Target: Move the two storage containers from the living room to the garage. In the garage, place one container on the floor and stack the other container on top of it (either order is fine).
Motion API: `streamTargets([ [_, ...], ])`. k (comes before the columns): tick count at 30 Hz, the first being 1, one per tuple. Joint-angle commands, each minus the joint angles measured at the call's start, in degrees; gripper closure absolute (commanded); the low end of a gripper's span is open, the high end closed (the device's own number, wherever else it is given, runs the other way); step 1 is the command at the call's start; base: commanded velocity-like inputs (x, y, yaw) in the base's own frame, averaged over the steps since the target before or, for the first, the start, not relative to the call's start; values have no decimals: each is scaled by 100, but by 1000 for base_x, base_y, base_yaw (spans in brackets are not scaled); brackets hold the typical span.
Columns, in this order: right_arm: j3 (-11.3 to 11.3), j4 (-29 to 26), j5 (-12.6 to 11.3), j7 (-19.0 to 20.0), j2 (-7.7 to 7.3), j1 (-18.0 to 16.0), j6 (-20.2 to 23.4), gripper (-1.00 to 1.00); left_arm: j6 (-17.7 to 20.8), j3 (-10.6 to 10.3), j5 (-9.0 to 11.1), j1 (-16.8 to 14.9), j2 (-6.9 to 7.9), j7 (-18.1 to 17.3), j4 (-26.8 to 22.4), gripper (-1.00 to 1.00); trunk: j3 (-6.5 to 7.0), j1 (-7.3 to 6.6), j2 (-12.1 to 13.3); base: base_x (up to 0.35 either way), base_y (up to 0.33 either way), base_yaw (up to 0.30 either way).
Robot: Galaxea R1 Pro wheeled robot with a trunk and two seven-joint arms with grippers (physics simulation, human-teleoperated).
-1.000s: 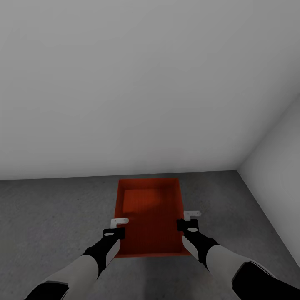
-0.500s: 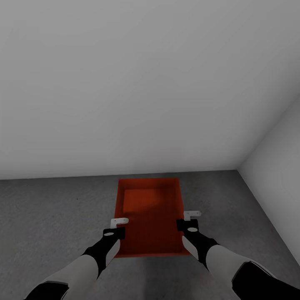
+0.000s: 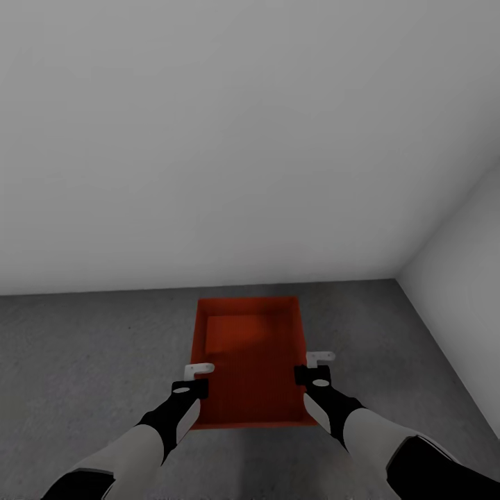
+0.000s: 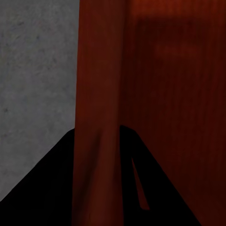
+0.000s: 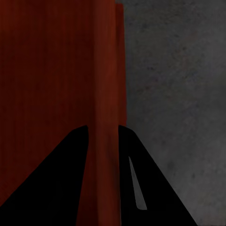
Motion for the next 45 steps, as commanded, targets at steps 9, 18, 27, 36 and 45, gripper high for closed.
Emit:
streamTargets([
  [9,-78,359,-72,-58,-78,-5,-44,100,38,82,-78,-2,5,290,-29,100,-86,0,-2,0,0,0],
  [18,-78,359,-72,-58,-81,-5,-44,100,36,82,-78,-2,5,290,-31,100,-167,0,-2,0,0,0],
  [27,-79,359,-72,-58,-82,-5,-44,100,39,82,-78,-2,5,290,-34,100,-206,0,-2,0,0,0],
  [36,-80,359,-72,-59,-83,-5,-38,100,36,82,-78,-2,5,290,-35,100,-212,0,-2,0,0,0],
  [45,-72,359,-72,-126,-77,-5,-61,100,35,82,-78,-2,5,290,-34,100,-262,0,-2,0,0,0],
])
